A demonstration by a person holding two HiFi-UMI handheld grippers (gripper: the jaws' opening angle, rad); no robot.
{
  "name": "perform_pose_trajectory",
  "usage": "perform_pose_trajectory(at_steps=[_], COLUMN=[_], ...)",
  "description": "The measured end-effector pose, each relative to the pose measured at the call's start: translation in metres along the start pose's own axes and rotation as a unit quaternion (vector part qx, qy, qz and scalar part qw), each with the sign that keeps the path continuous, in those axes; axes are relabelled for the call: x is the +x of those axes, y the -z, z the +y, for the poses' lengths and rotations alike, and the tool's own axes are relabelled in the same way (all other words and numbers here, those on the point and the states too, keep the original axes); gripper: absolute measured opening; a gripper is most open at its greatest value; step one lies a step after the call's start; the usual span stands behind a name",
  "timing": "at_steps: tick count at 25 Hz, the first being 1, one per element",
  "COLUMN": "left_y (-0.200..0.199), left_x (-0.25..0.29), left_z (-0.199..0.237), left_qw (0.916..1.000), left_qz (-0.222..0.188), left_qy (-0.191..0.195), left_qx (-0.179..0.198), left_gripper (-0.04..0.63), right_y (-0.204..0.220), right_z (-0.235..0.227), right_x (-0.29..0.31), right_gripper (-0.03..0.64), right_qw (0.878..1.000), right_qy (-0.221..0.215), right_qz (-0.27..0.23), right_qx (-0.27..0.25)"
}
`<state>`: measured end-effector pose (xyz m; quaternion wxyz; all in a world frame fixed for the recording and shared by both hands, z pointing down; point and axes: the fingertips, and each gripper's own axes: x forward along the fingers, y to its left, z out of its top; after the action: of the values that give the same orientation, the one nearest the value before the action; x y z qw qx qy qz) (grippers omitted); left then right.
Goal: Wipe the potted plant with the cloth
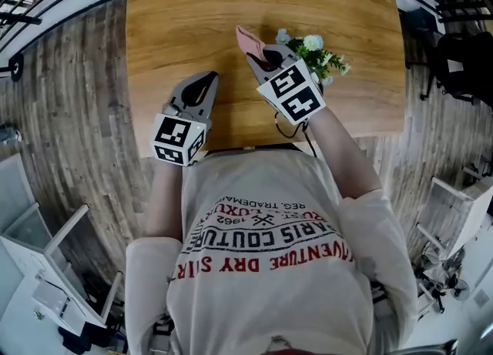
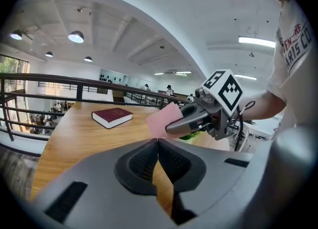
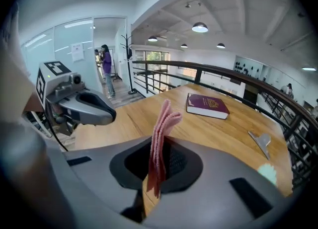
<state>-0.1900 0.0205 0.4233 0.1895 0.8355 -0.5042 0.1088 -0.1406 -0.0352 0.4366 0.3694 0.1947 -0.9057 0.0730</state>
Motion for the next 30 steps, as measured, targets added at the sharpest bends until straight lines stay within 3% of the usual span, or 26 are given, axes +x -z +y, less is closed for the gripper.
perform_pose_trajectory(at_steps=[10,13,17,24,30], left_y=[0.037,0.046,0.051,0.056,0.062], left_x=[-0.027,-0.030,-0.032,-0.033,-0.027], left_z=[0.015,0.020,0.019,0.014,0.008], left_qw=[0.9992,0.9990,0.9989,0.9985,0.9979], left_qz=[0.038,0.044,0.048,0.049,0.056], left_qy=[-0.001,-0.001,0.006,0.020,0.032], left_qx=[0.010,0.007,-0.002,-0.012,-0.011], left_gripper=[0.017,0.017,0.017,0.017,0.017], right_y=[0.079,0.092,0.105,0.126,0.143], right_z=[-0.024,-0.030,-0.045,-0.046,-0.045], right_x=[0.031,0.036,0.029,0.020,0.011], right_gripper=[0.035,0.035,0.035,0.035,0.035], right_qw=[0.984,0.977,0.959,0.930,0.917], right_qy=[0.149,0.181,0.222,0.237,0.232], right_qz=[0.068,0.069,0.048,0.024,0.019], right_qx=[0.067,0.090,0.168,0.279,0.324])
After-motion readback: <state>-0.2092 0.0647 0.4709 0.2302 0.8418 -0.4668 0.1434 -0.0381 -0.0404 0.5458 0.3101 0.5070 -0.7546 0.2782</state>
